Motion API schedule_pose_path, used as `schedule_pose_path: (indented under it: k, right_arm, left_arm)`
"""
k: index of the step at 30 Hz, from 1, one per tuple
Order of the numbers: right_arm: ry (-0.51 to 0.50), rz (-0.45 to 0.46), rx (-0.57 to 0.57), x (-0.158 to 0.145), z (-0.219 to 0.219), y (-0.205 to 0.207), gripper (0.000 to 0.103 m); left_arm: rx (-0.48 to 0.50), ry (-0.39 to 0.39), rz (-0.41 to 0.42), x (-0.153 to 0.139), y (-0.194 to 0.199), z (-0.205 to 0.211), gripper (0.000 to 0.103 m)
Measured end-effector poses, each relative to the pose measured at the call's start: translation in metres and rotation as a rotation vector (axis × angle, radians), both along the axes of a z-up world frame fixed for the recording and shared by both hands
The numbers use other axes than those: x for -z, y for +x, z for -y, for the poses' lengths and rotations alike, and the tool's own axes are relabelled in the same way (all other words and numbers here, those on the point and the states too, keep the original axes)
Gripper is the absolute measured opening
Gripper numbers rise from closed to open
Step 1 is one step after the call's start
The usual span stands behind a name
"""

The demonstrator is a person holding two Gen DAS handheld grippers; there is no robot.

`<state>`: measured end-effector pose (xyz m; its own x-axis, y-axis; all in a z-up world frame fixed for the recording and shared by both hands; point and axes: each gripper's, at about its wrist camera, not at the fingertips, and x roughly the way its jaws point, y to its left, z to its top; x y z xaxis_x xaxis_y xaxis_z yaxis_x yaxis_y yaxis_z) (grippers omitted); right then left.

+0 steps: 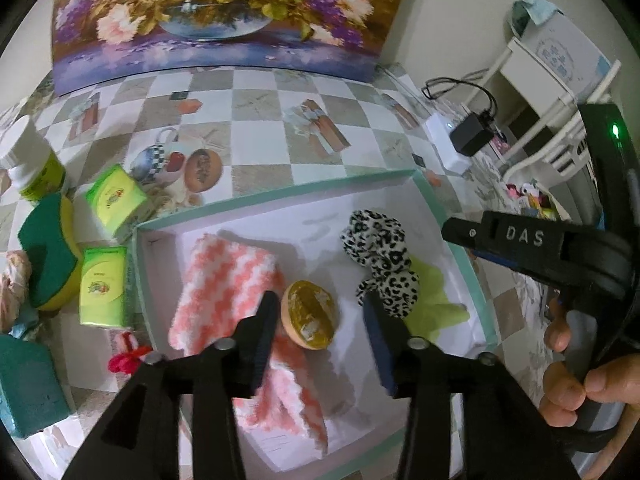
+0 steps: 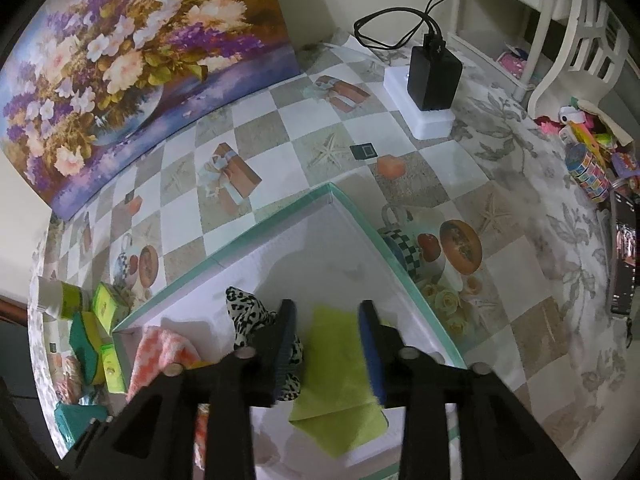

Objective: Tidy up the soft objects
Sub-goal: 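Open both grippers to drop scrunchie and tan sponge into the white box, then move both grippers back from the box toward the remaining items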

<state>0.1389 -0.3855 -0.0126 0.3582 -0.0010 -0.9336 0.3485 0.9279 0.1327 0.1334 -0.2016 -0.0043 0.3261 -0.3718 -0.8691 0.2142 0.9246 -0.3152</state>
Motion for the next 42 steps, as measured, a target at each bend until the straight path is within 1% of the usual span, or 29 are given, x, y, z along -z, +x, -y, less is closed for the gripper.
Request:
schedule_pose_path:
  k: [1, 2, 4, 5, 6, 8, 10, 12, 13, 15, 23, 28, 31, 34, 36, 38, 42]
  right_arm:
    - [-0.005, -0.002, 0.000, 0.000, -0.001, 0.000, 0.046]
    - [-0.009, -0.002, -0.002, -0.001, -0.002, 0.000, 0.049]
    - [-0.012, -0.002, -0.009, -0.002, -0.004, 0.001, 0.059]
    - [-0.015, -0.001, -0.013, -0.003, -0.005, 0.001, 0.068]
    - [-0.020, 0.001, -0.016, -0.003, -0.006, 0.001, 0.072]
    - [-0.028, 0.006, -0.026, -0.005, -0.008, 0.002, 0.074]
    - [-0.027, 0.008, -0.032, -0.006, -0.010, 0.002, 0.079]
    - [-0.026, 0.011, -0.035, -0.006, -0.011, 0.002, 0.086]
    - [-0.029, 0.014, -0.037, -0.007, -0.013, 0.002, 0.088]
    - [-0.035, 0.020, -0.045, -0.008, -0.015, 0.002, 0.103]
    - [-0.024, 0.044, -0.060, -0.017, -0.021, 0.002, 0.103]
    - [-0.019, 0.075, -0.071, -0.026, -0.027, 0.001, 0.103]
    - [-0.030, 0.088, -0.081, -0.031, -0.032, 0.001, 0.103]
    - [-0.062, 0.112, -0.101, -0.036, -0.039, 0.001, 0.103]
    - [-0.045, 0.142, -0.078, -0.041, -0.038, 0.000, 0.103]
    - [-0.002, 0.176, -0.066, -0.046, -0.037, -0.001, 0.103]
    - [0.021, 0.198, -0.098, -0.055, -0.044, -0.001, 0.103]
  left_arm:
    - [-0.015, 0.004, -0.003, 0.000, 0.001, -0.004, 0.062]
    - [-0.030, 0.006, -0.004, -0.001, 0.003, -0.008, 0.065]
    - [-0.076, 0.019, -0.005, -0.001, 0.006, -0.017, 0.075]
    - [-0.097, 0.025, -0.003, -0.001, 0.007, -0.022, 0.077]
    - [-0.120, 0.031, -0.002, -0.001, 0.008, -0.027, 0.080]
    - [-0.163, 0.037, -0.001, -0.001, 0.011, -0.039, 0.081]
    - [-0.199, 0.036, -0.003, 0.000, 0.013, -0.049, 0.088]
    - [-0.229, 0.031, -0.008, 0.000, 0.015, -0.059, 0.092]
    - [-0.243, 0.032, -0.009, 0.000, 0.017, -0.063, 0.095]
    - [-0.276, 0.037, -0.015, 0.001, 0.018, -0.072, 0.098]
    - [-0.344, -0.002, -0.024, 0.000, 0.019, -0.098, 0.099]
    - [-0.367, -0.055, -0.009, -0.007, 0.019, -0.110, 0.099]
    - [-0.379, -0.051, 0.016, -0.013, 0.018, -0.115, 0.100]
    - [-0.396, -0.055, 0.031, -0.018, 0.018, -0.122, 0.100]
    - [-0.416, -0.052, 0.046, -0.022, 0.017, -0.128, 0.100]
    - [-0.435, -0.051, 0.064, -0.028, 0.016, -0.136, 0.100]
    - [-0.471, -0.064, 0.091, -0.040, 0.011, -0.154, 0.100]
